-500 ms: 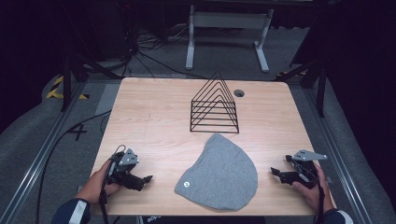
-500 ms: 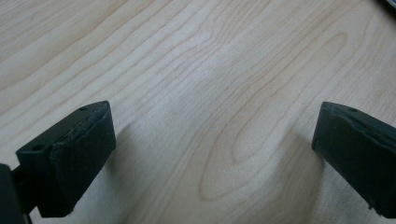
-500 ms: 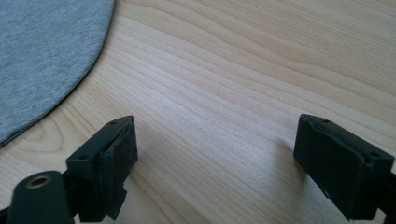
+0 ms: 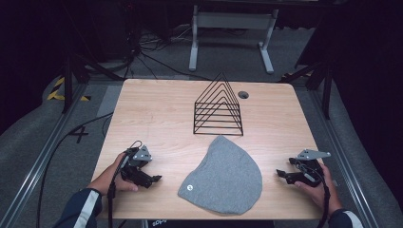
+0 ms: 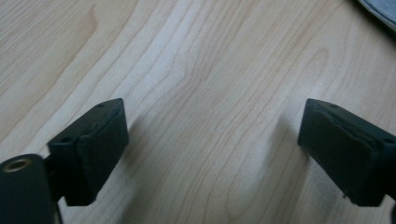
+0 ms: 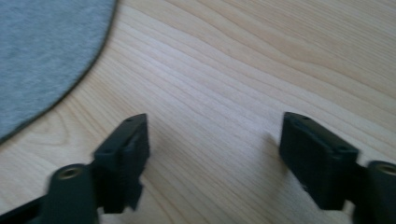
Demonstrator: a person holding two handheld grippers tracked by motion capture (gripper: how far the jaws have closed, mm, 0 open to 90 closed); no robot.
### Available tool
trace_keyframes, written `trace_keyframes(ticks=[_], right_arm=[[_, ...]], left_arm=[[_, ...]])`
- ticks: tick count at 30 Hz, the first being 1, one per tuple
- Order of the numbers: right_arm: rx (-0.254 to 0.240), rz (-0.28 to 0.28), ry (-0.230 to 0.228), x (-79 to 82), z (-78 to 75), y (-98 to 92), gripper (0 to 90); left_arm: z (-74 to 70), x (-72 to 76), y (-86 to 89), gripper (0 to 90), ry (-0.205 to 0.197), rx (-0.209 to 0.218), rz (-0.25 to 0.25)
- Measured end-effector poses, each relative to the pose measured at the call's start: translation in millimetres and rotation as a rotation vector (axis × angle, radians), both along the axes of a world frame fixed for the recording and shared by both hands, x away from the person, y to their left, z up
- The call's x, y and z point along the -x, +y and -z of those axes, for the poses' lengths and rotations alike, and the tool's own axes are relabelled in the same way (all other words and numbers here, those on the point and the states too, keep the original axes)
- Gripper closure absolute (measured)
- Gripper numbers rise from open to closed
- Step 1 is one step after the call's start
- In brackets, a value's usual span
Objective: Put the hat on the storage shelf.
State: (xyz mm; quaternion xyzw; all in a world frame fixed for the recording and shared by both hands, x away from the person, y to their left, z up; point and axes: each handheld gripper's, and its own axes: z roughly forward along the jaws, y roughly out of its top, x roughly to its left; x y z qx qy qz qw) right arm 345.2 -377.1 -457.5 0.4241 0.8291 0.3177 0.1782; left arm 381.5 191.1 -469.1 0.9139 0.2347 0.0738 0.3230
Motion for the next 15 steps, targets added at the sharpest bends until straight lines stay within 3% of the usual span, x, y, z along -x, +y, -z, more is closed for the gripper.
trace_keyframes(ticks=[1,3,5,6,7,8,10,12,15], right_arm=[[-0.023,-0.01,-0.008,0.0,-2.8,0.8,30.9],[-0.068,-0.03,-0.035,2.1,-13.0,8.5,39.1],[-0.08,-0.069,-0.076,6.9,-25.1,23.9,46.9],[-0.081,-0.1,-0.097,10.2,-30.9,33.9,53.2],[-0.081,-0.136,-0.116,13.9,-35.9,45.1,57.9],[-0.081,-0.136,-0.116,13.9,-35.9,45.1,57.9],[-0.093,-0.221,-0.137,23.1,-41.9,77.1,66.1],[-0.118,-0.302,-0.13,31.8,-39.9,106.3,72.1],[-0.11,-0.409,-0.11,43.8,-33.1,144.7,77.7]], left_arm=[[-1.8,-2.7,-0.7,19.7,0.016,0.023,0.01],[-6.8,-7.2,-2.1,17.5,0.032,0.08,0.05],[-14.6,-10.3,-7.8,28.9,0.002,0.117,0.056],[-18.0,-11.5,-12.1,28.3,-0.016,0.126,0.06],[-18.0,-11.5,-12.1,31.1,-0.016,0.126,0.06],[-22.4,-13.6,-18.4,31.1,-0.03,0.137,0.069],[-27.8,-17.4,-32.0,34.1,-0.052,0.148,0.082],[-32.4,-22.2,-52.1,38.0,-0.057,0.151,0.125],[-34.3,-25.9,-82.0,44.7,-0.082,0.135,0.195]])
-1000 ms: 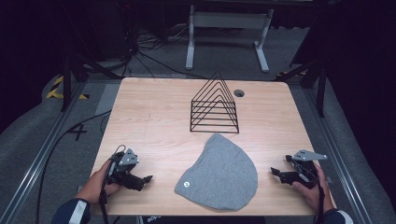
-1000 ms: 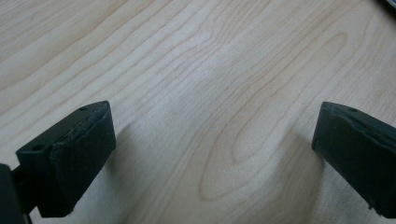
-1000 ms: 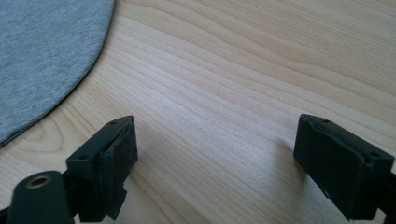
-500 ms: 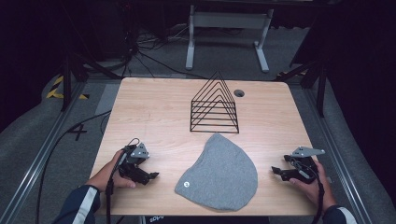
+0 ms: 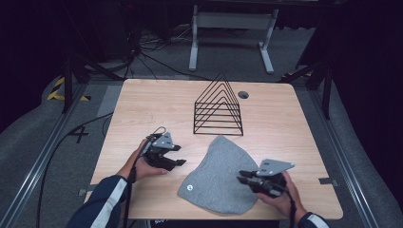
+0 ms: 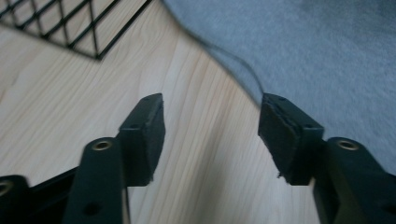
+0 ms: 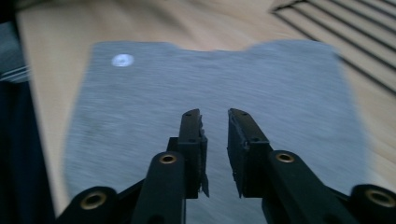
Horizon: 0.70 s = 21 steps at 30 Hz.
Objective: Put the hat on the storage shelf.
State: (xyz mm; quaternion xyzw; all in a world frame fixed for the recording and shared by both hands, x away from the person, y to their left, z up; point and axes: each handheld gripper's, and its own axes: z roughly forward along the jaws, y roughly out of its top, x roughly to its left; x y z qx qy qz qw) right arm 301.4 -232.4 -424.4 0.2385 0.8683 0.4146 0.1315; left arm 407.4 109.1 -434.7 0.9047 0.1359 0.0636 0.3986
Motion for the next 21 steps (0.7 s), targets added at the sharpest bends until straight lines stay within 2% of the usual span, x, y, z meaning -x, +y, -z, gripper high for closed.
trace_keyframes(ticks=[1,7,10,13,15,16,19,21], right_arm=[[0.0,-0.039,0.009,5.1,3.0,14.4,79.4],[0.016,-0.188,0.044,23.9,18.5,66.7,84.3],[0.04,-0.225,0.056,28.5,26.0,78.4,84.5],[0.057,-0.237,0.072,29.7,31.0,81.3,84.4],[0.073,-0.228,0.08,28.9,34.5,80.7,84.4],[0.075,-0.226,0.09,28.1,35.9,79.8,84.4],[0.09,-0.217,0.096,28.4,39.6,77.0,84.7],[0.092,-0.215,0.101,28.2,39.2,74.7,84.6]], left_arm=[[0.2,-0.4,-7.2,45.5,0.003,-0.001,0.008],[3.4,-4.6,-61.4,50.4,-0.017,0.004,0.083],[7.8,-5.6,-81.7,51.1,-0.021,-0.022,0.1],[16.0,-8.0,-99.2,51.2,-0.02,-0.041,0.108],[22.5,-9.7,-106.2,51.5,-0.024,-0.054,0.107],[26.3,-11.5,-107.6,51.7,-0.017,-0.075,0.105],[30.1,-15.9,-101.4,53.4,0.008,-0.058,0.1],[29.5,-18.8,-93.6,54.7,0.02,-0.064,0.092]])
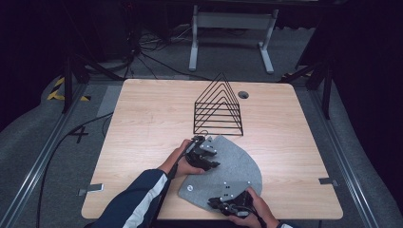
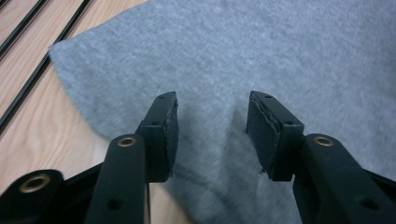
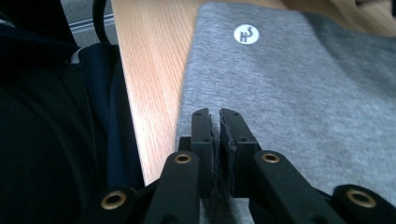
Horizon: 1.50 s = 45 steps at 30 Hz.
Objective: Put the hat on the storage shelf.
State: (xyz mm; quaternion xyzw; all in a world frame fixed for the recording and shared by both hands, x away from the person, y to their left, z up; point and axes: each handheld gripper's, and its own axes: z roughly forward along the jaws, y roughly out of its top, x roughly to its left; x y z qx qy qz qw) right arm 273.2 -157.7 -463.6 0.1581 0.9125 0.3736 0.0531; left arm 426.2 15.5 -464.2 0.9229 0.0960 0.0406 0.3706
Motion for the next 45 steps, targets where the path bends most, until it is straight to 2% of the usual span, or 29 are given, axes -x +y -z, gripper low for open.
trace_keyframes(ticks=[2,3,7,10,13,15,16,18,19,22,28,29,31,32,35,37,38,39,40,42,43,45], right_arm=[[0.015,0.006,-0.001,-1.1,-1.1,-4.8,84.6],[0.009,0.01,0.015,-2.3,-1.2,-8.2,84.6],[0.01,0.044,0.037,-7.9,-2.2,-22.7,84.6],[0.04,0.073,0.016,-12.5,-4.8,-33.3,84.9],[0.038,0.115,0.025,-18.9,-5.2,-44.7,84.8],[0.044,0.14,0.013,-23.3,-5.6,-51.7,84.7],[0.046,0.155,0.011,-25.7,-5.9,-54.8,84.8],[0.054,0.178,0.004,-30.5,-6.6,-59.5,84.8],[0.054,0.178,0.004,-30.5,-6.6,-59.5,84.8],[0.078,0.206,-0.026,-38.9,-7.7,-63.5,84.4],[0.087,0.24,-0.041,-56.7,-8.5,-69.9,84.2],[0.092,0.253,-0.045,-59.9,-8.7,-71.0,84.3],[0.102,0.27,-0.056,-69.0,-9.5,-74.6,84.0],[0.093,0.277,-0.046,-73.9,-9.3,-76.4,83.8],[0.113,0.304,-0.07,-84.8,-10.1,-77.4,82.6],[0.104,0.308,-0.071,-90.8,-9.7,-77.3,81.2],[0.106,0.311,-0.074,-92.2,-9.5,-76.9,80.3],[0.111,0.313,-0.078,-93.7,-9.9,-76.3,78.7],[0.119,0.319,-0.092,-94.8,-10.0,-75.4,77.3],[0.136,0.329,-0.112,-95.7,-10.7,-74.7,73.3],[0.136,0.336,-0.112,-96.1,-11.0,-75.3,71.7],[0.121,0.357,-0.1,-96.7,-12.5,-77.9,67.1]], left_arm=[[-0.6,0.4,7.6,55.5,0.006,-0.01,-0.011],[-0.6,0.4,7.6,55.5,0.006,-0.01,-0.011],[-2.9,13.5,24.9,55.6,-0.002,-0.045,-0.032],[-3.4,24.5,41.4,55.6,0.009,-0.055,-0.049],[-3.5,35.7,55.1,55.6,0.019,-0.064,-0.057],[-3.2,40.3,58.5,55.6,0.02,-0.062,-0.064],[-2.5,50.8,62.5,55.6,0.034,-0.053,-0.087],[-2.2,61.2,63.7,55.8,0.022,-0.055,-0.086],[-2.2,61.2,63.7,56.1,0.022,-0.055,-0.086],[-0.1,77.5,62.3,56.7,0.026,-0.03,-0.096],[1.2,91.1,58.0,54.8,0.037,-0.015,-0.083],[1.5,95.7,56.5,54.8,0.013,-0.024,-0.082],[1.5,100.2,55.3,54.9,0.032,-0.02,-0.088],[1.6,101.2,55.2,54.9,0.023,-0.02,-0.079],[1.5,106.6,54.7,54.8,0.021,-0.025,-0.085],[0.9,108.3,55.0,54.5,0.012,-0.029,-0.073],[0.9,109.8,55.2,53.9,0.031,-0.026,-0.07],[0.0,109.3,56.0,53.6,0.023,-0.027,-0.064],[-0.6,110.0,57.5,53.6,0.031,-0.023,-0.079],[-4.0,107.5,61.9,51.2,0.018,0.001,-0.088],[-7.5,106.3,65.5,50.5,0.027,0.011,-0.106],[-16.6,100.3,74.0,48.2,-0.001,0.043,-0.141]])
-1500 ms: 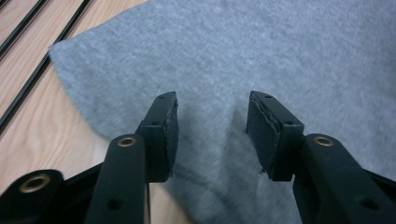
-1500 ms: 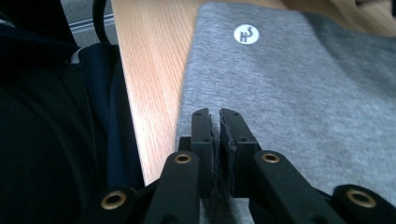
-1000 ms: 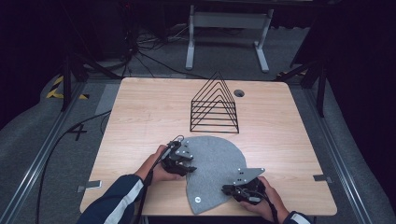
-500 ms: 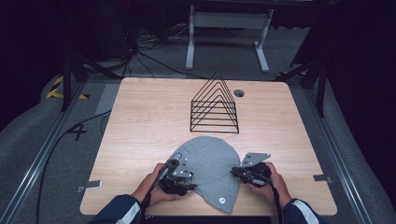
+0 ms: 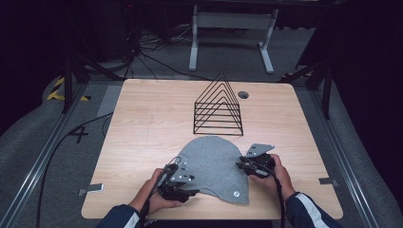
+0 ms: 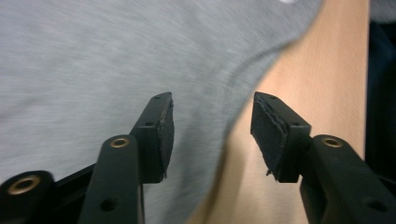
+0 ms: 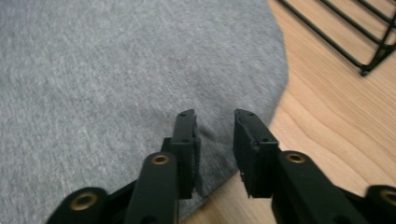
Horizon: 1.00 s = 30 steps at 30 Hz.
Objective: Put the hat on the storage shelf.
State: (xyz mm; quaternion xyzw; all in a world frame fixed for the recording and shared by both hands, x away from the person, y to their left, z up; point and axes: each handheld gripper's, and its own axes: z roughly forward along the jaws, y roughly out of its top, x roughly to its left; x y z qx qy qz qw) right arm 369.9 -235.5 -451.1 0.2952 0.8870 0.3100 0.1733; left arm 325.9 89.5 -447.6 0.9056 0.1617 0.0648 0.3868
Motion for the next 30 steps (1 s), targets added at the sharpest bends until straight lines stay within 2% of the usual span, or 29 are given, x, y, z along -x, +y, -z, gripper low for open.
trace_keyframes(ticks=[3,4,6,7,8,10,12,13,17,20,21,23,24,26,27,28,29,30], right_arm=[[-0.039,0.011,-0.018,0.9,-5.1,-4.2,63.5],[-0.052,0.014,-0.018,2.1,-6.9,-5.3,62.9],[-0.065,-0.002,-0.013,7.0,-7.6,-5.5,62.5],[-0.062,-0.005,-0.012,8.6,-7.1,-5.2,62.6],[-0.056,-0.015,-0.006,12.1,-6.0,-4.2,62.9],[-0.046,-0.029,0.0,16.0,-4.4,-3.3,62.8],[-0.019,-0.033,0.008,18.4,-1.5,-2.7,62.4],[-0.001,-0.032,0.01,18.9,0.1,-3.0,61.8],[0.001,0.005,0.015,17.4,1.2,-13.5,60.9],[-0.001,0.048,0.013,15.3,0.9,-25.0,58.5],[-0.012,0.059,0.022,14.6,0.7,-28.9,58.2],[-0.024,0.071,0.027,13.7,0.5,-33.1,57.8],[-0.026,0.081,0.017,12.5,0.0,-36.4,56.4],[-0.053,0.097,0.007,9.2,-2.8,-39.4,53.1],[-0.066,0.105,0.001,7.0,-4.3,-39.6,51.0],[-0.073,0.113,-0.005,3.4,-6.2,-38.7,49.2],[-0.087,0.113,-0.008,-0.8,-7.5,-37.0,47.7],[-0.097,0.115,-0.003,-4.2,-8.1,-35.3,47.1]], left_arm=[[-9.3,-10.3,12.0,46.1,-0.047,0.013,-0.083],[-9.9,-17.6,17.3,45.8,-0.077,-0.009,-0.119],[-5.4,-29.8,24.9,46.2,-0.085,-0.042,-0.163],[0.6,-37.5,29.3,47.1,-0.072,-0.062,-0.179],[4.6,-41.4,31.5,47.4,-0.053,-0.07,-0.182],[11.4,-47.1,33.5,49.9,-0.037,-0.115,-0.177],[16.4,-49.6,32.5,51.3,0.004,-0.085,-0.182],[16.7,-49.8,30.0,52.5,0.013,-0.08,-0.17],[16.2,-41.1,12.5,52.6,0.025,-0.081,-0.103],[13.7,-31.6,0.5,52.7,0.017,-0.113,-0.032],[11.9,-28.1,-2.7,51.4,0.011,-0.133,-0.032],[10.7,-28.5,-4.5,48.9,-0.001,-0.137,-0.026],[9.9,-30.3,-4.7,46.4,-0.009,-0.125,-0.033],[6.7,-38.2,-2.5,39.3,-0.008,-0.093,-0.085],[6.1,-45.3,-2.1,36.0,0.001,-0.059,-0.119],[6.1,-45.3,-2.1,33.9,0.001,-0.059,-0.119],[4.5,-57.3,-2.9,30.2,0.008,-0.066,-0.173],[4.5,-61.2,-3.2,28.1,0.005,-0.062,-0.183]])
